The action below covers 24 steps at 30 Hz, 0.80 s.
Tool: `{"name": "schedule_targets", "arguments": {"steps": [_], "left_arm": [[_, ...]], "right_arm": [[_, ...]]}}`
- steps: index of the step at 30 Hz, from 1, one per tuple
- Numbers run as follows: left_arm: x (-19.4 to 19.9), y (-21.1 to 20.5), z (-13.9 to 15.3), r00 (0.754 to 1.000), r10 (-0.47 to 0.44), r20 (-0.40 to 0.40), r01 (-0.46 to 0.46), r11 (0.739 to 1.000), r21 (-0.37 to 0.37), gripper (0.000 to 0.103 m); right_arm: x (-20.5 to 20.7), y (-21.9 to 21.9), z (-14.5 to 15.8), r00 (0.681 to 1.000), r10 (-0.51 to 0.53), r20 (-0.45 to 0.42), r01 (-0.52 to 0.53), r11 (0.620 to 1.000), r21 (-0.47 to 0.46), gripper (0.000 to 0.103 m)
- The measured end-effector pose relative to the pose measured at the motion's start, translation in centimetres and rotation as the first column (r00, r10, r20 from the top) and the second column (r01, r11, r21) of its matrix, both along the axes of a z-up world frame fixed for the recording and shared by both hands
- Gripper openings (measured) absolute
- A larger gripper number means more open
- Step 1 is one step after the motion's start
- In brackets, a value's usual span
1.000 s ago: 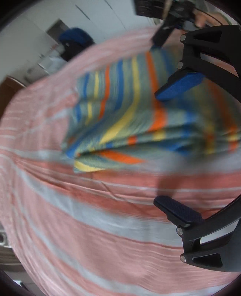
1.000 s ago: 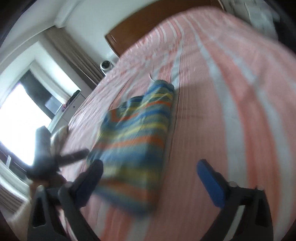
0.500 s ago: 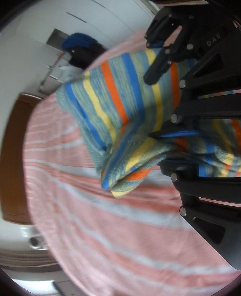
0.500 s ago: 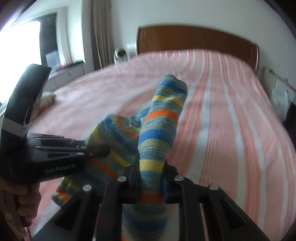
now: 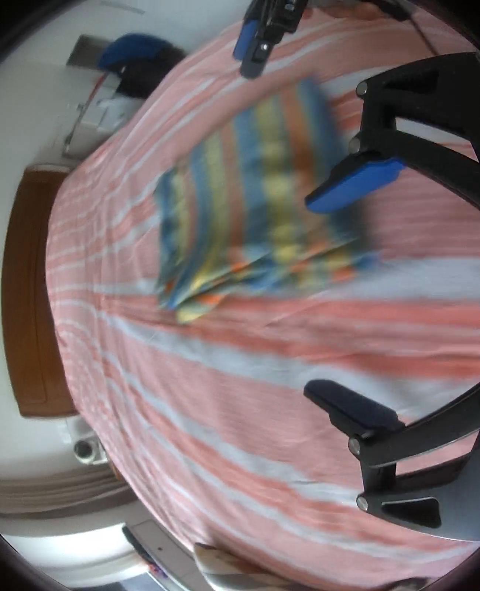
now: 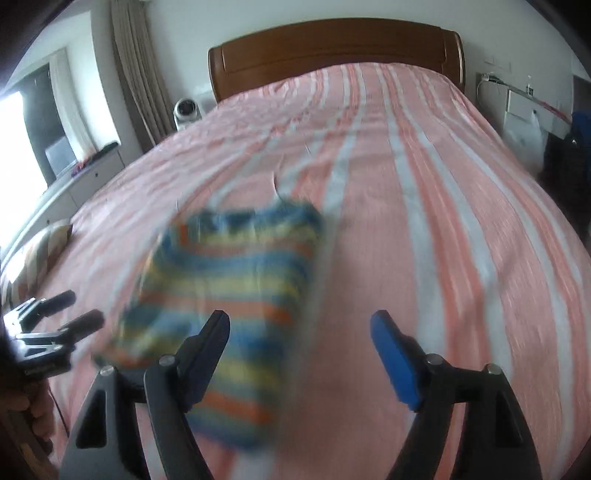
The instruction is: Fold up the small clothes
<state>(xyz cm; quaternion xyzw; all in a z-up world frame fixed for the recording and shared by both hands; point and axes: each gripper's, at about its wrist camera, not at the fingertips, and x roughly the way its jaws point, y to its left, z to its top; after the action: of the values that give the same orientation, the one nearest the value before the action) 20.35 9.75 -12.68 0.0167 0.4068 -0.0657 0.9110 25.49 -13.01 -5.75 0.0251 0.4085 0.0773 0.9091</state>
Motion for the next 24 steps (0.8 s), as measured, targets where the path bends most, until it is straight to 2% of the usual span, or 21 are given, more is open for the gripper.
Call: {"name": "schedule_targets", "arguments": {"steps": [2,4,6,8,11,15,24], "left_arm": [[-2.7,-0.9,-0.1,0.999,-0.043,0.030,0.043,0.999,-0.012,0.101],[-3.8,-2.3,-0.6,0.998,-0.051,0.029,0.051,0.999,0.013,0.102],[-2.9,-3.6,-2.3,0.999,-0.040,-0.022,0.041,0.999,0.034,0.102],[-1.1,-4.7,-4.5,0.991,-0.043,-0.123,0.052,0.996,0.067,0.103],[-0.4,-5.4,-4.7,0.994,-0.048,-0.099,0.059,0.993,0.107,0.103],[-1.2,-5.1,-4.7,0.997,-0.052,-0.051,0.057,0.994,0.095,0.103],[-1.5,-5.2,-4.8,0.997,-0.052,-0.053,0.056,0.994,0.096,0.103]], "right_arm": [[-3.8,0.3,-0.4,1.000,0.027,0.007,-0.027,1.000,0.004,0.081],[-6.8,0.7,-0.7,0.999,0.029,0.028,-0.029,1.000,-0.004,0.093],[-9.5,1.0,-1.9,0.998,0.010,0.056,-0.008,0.999,-0.037,0.097],[-10.4,0.6,-3.3,0.999,-0.016,0.050,0.019,0.999,-0.049,0.097],[-10.5,-0.1,-5.7,0.998,-0.062,-0.005,0.062,0.997,-0.045,0.097],[-10.2,-0.4,-6.3,0.997,-0.075,-0.018,0.075,0.997,-0.033,0.099],[-10.1,-0.3,-6.7,0.997,-0.070,-0.016,0.070,0.997,-0.028,0.102]]}}
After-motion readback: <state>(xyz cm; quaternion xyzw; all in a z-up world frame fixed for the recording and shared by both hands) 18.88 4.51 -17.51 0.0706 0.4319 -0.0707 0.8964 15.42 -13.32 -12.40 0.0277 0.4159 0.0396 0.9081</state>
